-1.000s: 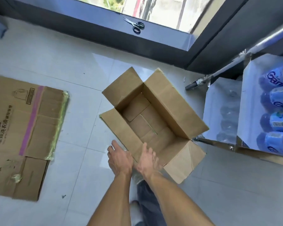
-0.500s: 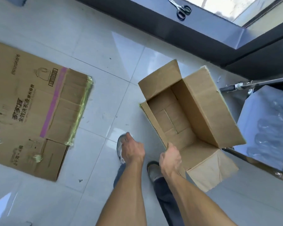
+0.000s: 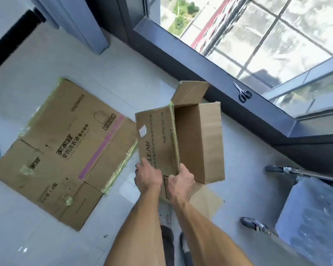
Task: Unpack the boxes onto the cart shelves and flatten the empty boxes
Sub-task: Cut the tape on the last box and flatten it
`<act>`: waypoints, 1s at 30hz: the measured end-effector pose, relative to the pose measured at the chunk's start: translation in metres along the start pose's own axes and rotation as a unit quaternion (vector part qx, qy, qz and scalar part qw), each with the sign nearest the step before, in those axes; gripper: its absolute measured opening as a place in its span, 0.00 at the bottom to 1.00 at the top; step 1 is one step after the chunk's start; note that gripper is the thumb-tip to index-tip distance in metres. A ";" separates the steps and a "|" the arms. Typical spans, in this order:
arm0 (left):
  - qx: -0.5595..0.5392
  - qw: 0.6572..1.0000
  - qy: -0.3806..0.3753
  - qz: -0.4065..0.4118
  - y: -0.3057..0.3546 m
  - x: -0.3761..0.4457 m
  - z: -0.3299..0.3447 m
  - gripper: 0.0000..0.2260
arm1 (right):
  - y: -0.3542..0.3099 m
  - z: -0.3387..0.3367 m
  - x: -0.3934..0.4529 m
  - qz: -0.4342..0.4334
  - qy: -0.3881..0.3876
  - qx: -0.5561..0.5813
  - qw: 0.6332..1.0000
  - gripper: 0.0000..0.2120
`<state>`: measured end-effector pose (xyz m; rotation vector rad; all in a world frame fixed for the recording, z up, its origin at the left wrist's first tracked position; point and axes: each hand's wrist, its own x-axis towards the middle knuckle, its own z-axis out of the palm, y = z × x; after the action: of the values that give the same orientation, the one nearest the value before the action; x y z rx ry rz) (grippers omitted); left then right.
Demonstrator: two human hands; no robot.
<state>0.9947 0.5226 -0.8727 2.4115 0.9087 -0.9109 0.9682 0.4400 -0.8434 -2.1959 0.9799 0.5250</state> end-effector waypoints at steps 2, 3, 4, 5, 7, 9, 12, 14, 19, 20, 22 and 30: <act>-0.034 0.999 0.030 -0.009 -0.010 0.024 -0.037 0.17 | -0.037 0.015 -0.004 -0.030 -0.038 0.052 0.997 0.09; -0.052 0.998 0.044 -0.017 -0.017 0.039 -0.056 0.18 | -0.053 0.026 -0.005 -0.037 -0.072 0.085 0.993 0.08; -0.064 0.996 0.060 -0.018 -0.025 0.052 -0.074 0.20 | -0.065 0.033 -0.007 -0.037 -0.113 0.130 0.984 0.05; -0.062 0.995 0.081 -0.015 -0.035 0.068 -0.090 0.21 | -0.074 0.040 -0.007 -0.026 -0.149 0.169 0.974 0.04; -0.051 0.989 0.138 -0.018 -0.058 0.101 -0.122 0.26 | -0.082 0.058 -0.002 0.012 -0.183 0.208 0.961 0.07; -0.095 0.980 0.172 -0.032 -0.080 0.129 -0.147 0.35 | -0.075 0.079 0.006 0.093 -0.168 0.215 0.958 0.09; -0.194 0.969 0.146 -0.040 -0.101 0.149 -0.153 0.42 | -0.050 0.108 0.015 0.220 -0.128 0.225 0.941 0.09; -0.219 0.969 0.101 -0.048 -0.108 0.152 -0.135 0.44 | -0.031 0.125 0.020 0.249 -0.109 0.172 0.947 0.08; -0.124 0.968 0.219 0.000 -0.098 0.138 -0.081 0.35 | -0.006 0.129 0.046 0.260 -0.027 0.010 0.965 0.30; -0.115 0.965 0.233 0.014 -0.093 0.132 -0.073 0.30 | -0.004 0.122 0.051 0.260 0.026 -0.025 0.965 0.37; -0.107 0.973 0.201 0.044 -0.081 0.121 -0.056 0.20 | -0.003 0.104 0.064 0.238 0.096 -0.074 0.964 0.48; -0.148 0.981 -0.112 0.056 -0.024 0.072 0.030 0.29 | -0.031 0.056 0.132 -0.113 0.029 -0.200 0.973 0.27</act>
<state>1.0064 0.5531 -0.9471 2.0393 0.7574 -0.9128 1.0718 0.4295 -0.9473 -2.6547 0.6805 0.5933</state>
